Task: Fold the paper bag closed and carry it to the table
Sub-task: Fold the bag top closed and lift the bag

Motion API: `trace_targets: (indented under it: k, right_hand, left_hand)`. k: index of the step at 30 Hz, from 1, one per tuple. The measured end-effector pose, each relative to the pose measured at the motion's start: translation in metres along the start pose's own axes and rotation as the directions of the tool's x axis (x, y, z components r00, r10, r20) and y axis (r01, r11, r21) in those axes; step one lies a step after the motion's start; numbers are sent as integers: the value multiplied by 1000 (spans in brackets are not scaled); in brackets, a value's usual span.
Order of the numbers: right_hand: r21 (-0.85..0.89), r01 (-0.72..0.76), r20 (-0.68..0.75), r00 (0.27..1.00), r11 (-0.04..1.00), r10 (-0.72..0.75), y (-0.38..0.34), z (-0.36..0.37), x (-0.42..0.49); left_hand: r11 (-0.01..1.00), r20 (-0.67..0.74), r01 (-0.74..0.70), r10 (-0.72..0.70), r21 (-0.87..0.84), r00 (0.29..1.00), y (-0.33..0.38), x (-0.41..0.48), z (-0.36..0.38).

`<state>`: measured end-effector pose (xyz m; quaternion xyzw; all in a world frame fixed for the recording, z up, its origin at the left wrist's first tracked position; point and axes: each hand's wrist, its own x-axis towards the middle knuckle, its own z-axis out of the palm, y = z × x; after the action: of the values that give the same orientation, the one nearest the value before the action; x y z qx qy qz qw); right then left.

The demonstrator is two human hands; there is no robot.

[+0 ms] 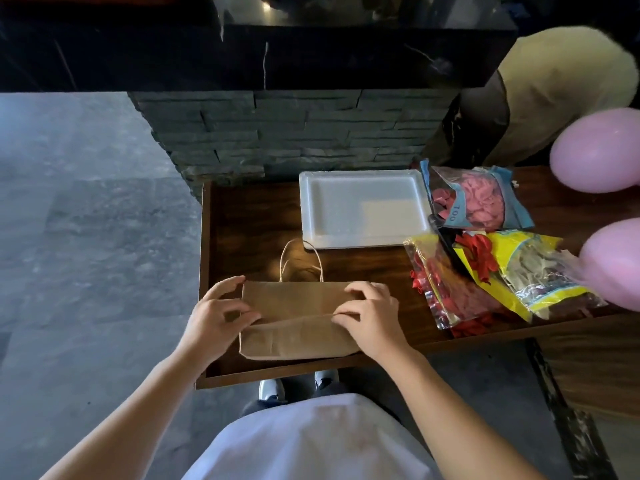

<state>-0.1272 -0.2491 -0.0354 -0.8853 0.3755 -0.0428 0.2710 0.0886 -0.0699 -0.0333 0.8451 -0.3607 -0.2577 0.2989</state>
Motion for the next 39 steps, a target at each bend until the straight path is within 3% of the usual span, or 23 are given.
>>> trace_targets:
  k: [2,4,7,9,12,15,20,23,25,27,29,33,39]
  right_hand:
    - [44,-64,44,997,997,62,13,-2,-4]
    - [53,-76,48,996,996,73,14,-3,-5]
    - [-84,-5,6,1000,996,6,4,-1,0]
    - [-147,88,-29,995,985,-93,-10,3,6]
    - [-76,282,11,959,956,-282,-31,13,14]
    - [51,326,119,937,944,-330,-29,14,23]
    - [119,159,7,987,980,-161,28,-4,31]
    - [261,-12,128,992,965,-22,50,-6,36]
    - [389,-101,266,964,916,-7,58,-5,42]
    - [496,-190,386,922,847,-19,59,-4,44]
    - [570,-260,456,889,779,-37,53,3,39]
    - [688,-324,436,900,649,-12,35,21,24]
    - [742,-317,383,924,590,14,35,36,13]
  left_hand:
    - [1000,35,8,-8,-19,999,-3,-2,-5]
    - [995,93,-86,81,55,992,2,-3,-3]
    - [911,115,-310,289,272,950,19,-5,15]
    - [869,51,-333,338,365,940,34,-4,29]
    - [871,74,-386,382,305,921,43,1,44]
    - [877,160,-423,395,228,905,32,10,37]
    - [963,-37,-198,208,184,977,-10,17,13]
    - [998,-36,12,-14,-55,999,-26,23,17]
    - [885,90,180,-157,-430,984,-28,26,25]
    - [671,185,318,-263,-670,947,-23,25,37]
    - [570,199,380,-354,-728,914,-20,22,50]
    - [494,165,392,-441,-776,882,-20,12,64]
    - [405,203,373,-404,-834,892,-31,1,68]
